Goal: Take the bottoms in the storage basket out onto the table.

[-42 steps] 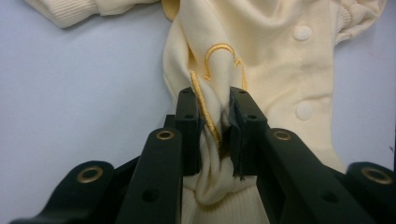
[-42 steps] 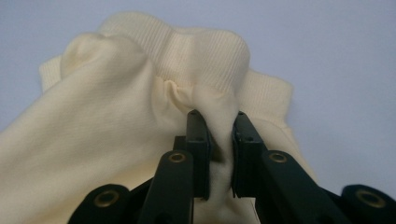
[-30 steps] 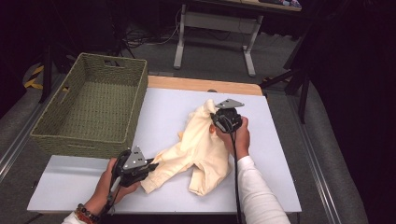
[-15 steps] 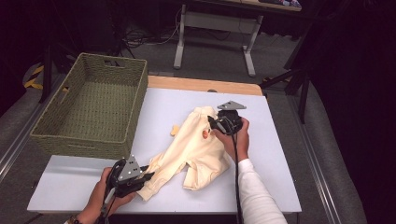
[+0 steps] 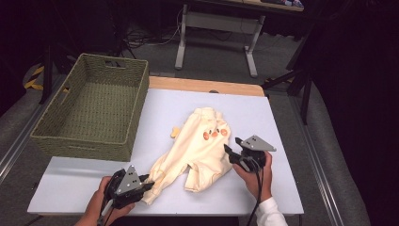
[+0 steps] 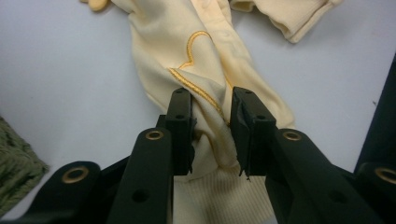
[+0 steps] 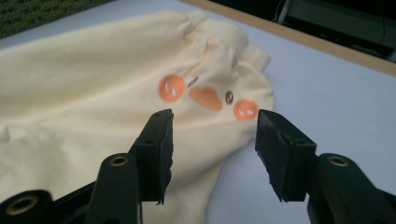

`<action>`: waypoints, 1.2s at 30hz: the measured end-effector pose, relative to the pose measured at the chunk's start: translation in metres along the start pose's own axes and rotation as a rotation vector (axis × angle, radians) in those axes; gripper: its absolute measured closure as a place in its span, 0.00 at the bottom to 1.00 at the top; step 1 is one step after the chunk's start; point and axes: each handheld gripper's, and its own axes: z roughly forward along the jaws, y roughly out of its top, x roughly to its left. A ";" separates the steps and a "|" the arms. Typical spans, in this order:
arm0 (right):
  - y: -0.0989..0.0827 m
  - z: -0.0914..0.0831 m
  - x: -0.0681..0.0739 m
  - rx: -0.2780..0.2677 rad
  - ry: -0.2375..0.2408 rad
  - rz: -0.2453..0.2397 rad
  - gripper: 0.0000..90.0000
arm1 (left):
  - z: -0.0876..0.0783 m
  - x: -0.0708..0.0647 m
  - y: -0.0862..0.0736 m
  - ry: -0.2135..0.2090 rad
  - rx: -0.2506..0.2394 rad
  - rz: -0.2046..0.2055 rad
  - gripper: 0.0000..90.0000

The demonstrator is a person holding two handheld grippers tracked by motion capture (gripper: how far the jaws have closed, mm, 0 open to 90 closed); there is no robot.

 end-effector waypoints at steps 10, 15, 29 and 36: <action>-0.050 -0.024 0.008 0.123 0.035 0.030 0.62 | 0.015 -0.017 0.001 -0.052 0.018 0.040 0.84; -0.055 -0.020 0.011 0.151 0.057 0.027 0.63 | 0.020 -0.020 0.001 -0.033 0.024 0.067 0.85; -0.056 -0.001 0.016 0.206 0.116 0.031 0.48 | 0.023 -0.016 -0.001 -0.050 0.020 0.095 0.85; -0.052 0.007 0.011 0.221 0.163 0.073 0.51 | 0.025 -0.009 0.000 -0.102 0.019 0.068 0.87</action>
